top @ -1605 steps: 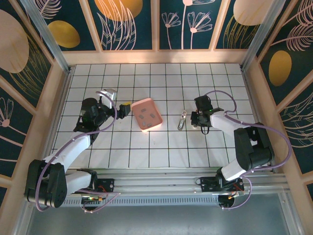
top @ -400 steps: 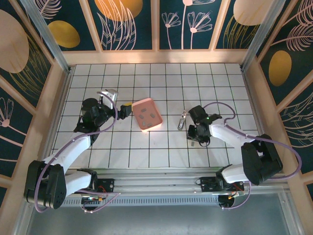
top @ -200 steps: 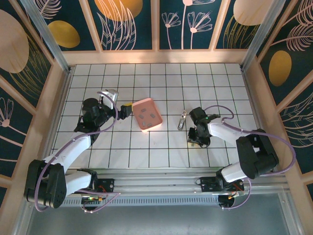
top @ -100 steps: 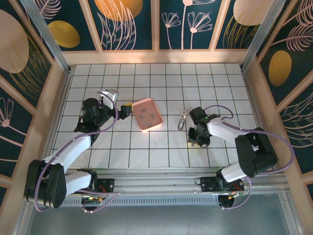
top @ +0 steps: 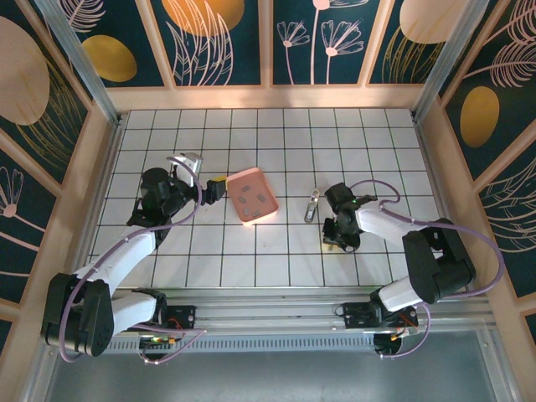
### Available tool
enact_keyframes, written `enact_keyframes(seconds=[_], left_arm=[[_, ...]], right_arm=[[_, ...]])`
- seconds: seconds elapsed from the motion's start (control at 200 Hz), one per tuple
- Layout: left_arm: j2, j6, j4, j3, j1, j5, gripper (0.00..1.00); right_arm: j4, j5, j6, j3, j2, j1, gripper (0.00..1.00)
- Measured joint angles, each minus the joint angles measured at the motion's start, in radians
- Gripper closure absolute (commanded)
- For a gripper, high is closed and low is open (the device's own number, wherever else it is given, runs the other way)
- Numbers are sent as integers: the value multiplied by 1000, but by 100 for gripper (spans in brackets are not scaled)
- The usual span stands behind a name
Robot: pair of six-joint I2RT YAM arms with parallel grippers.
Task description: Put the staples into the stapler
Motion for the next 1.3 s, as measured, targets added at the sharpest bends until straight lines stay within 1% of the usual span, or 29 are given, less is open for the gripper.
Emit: enact_keyframes(seconds=[0.225,0.435,0.566,0.766,1.006,1.301], left_arm=[[8,0,0,0,0,0,10],[8,0,0,1,-2,0,10],[8,0,0,1,-2,0,10],[8,0,0,1,-2,0,10],[8,0,0,1,-2,0,10],[8,11,-1,1,-2,0,10]], right_arm=[[48,39,3,-18,-65,-4,82],[79,73,2,-18,-143,-37,82],[79,93,-9,-15,-146,-56,82],[93,170,-60,13,-145,-72,83],[184,243,-114,18,-144,-88,83],[319,261,-137,1,-127,-92,83]])
